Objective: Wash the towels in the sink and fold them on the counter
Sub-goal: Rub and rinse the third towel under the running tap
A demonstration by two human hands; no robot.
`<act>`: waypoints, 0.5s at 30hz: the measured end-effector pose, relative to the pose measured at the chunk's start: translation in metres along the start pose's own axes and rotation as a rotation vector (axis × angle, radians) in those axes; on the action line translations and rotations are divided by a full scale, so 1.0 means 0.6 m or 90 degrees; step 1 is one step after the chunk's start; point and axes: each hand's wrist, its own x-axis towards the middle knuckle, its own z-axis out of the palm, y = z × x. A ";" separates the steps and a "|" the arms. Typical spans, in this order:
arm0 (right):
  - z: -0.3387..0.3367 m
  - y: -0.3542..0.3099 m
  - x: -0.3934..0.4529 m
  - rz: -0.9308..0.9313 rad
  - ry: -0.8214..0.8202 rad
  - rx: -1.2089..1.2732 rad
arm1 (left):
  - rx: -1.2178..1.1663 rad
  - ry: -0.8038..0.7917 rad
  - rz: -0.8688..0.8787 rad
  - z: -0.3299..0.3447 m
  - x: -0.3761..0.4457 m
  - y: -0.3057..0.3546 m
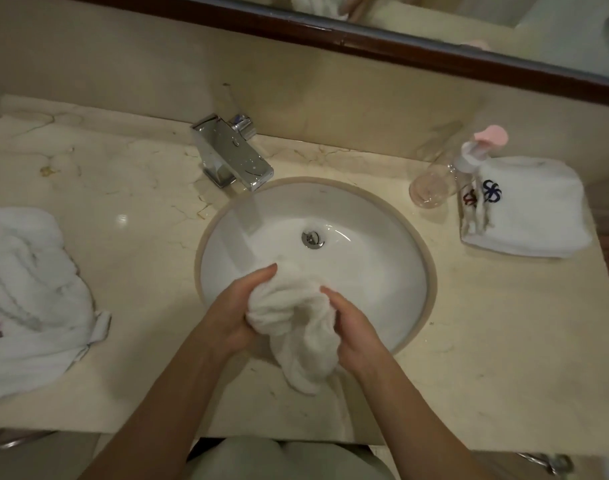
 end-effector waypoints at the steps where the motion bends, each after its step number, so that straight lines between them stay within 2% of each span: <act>1: 0.003 -0.007 -0.001 -0.018 -0.004 0.056 | 0.031 0.039 0.064 0.004 -0.003 0.011; 4: -0.012 -0.029 0.000 -0.080 0.012 0.211 | 0.108 0.107 0.205 0.026 -0.009 0.043; 7: -0.047 -0.029 0.008 -0.024 0.069 0.289 | 0.123 0.164 0.261 0.033 -0.013 0.064; 10: -0.060 -0.023 0.006 0.095 0.092 0.237 | 0.116 0.155 0.234 0.023 -0.013 0.069; 12: -0.055 -0.023 -0.006 0.125 0.116 0.141 | 0.150 0.197 0.217 0.012 -0.007 0.065; 13: -0.054 -0.024 -0.010 0.105 0.133 0.089 | 0.160 0.233 0.213 0.002 -0.003 0.062; 15: -0.060 -0.022 -0.009 -0.042 0.175 -0.067 | 0.195 0.292 0.204 -0.022 0.005 0.058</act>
